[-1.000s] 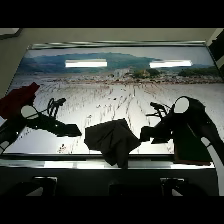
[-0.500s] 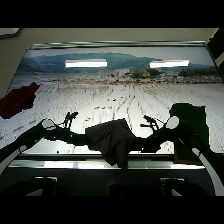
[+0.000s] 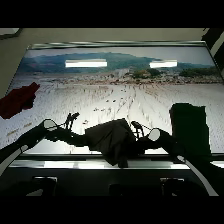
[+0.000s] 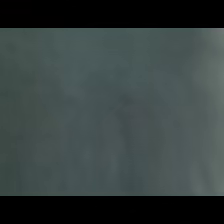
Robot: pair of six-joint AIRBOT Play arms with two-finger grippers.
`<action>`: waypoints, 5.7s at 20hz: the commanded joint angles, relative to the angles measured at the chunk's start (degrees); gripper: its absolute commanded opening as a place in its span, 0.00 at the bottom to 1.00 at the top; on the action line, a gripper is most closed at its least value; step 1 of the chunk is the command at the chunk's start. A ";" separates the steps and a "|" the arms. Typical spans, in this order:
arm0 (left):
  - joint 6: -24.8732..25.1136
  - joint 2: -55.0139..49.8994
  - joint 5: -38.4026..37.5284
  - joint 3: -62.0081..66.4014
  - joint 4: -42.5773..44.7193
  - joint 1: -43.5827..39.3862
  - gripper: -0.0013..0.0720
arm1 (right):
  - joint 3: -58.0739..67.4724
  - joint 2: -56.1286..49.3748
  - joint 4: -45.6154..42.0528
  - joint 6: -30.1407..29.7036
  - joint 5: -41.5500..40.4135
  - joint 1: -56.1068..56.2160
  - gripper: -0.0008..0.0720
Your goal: Fold the shirts.
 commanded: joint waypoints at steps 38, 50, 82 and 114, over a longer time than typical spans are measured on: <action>-14.99 5.60 3.41 58.31 45.44 -2.95 0.06 | 48.52 13.31 -59.78 34.93 31.91 2.51 0.07; -16.41 -26.25 -6.62 61.88 38.88 -0.26 0.85 | 47.76 -18.53 -33.83 44.54 0.87 -14.36 0.07; -11.32 -24.28 0.76 33.42 9.77 19.54 0.07 | 46.58 -32.96 -12.98 0.98 15.34 -31.43 0.97; -11.56 23.52 -13.33 65.77 24.22 20.26 0.06 | 64.02 26.91 -34.56 26.40 34.47 -36.24 0.07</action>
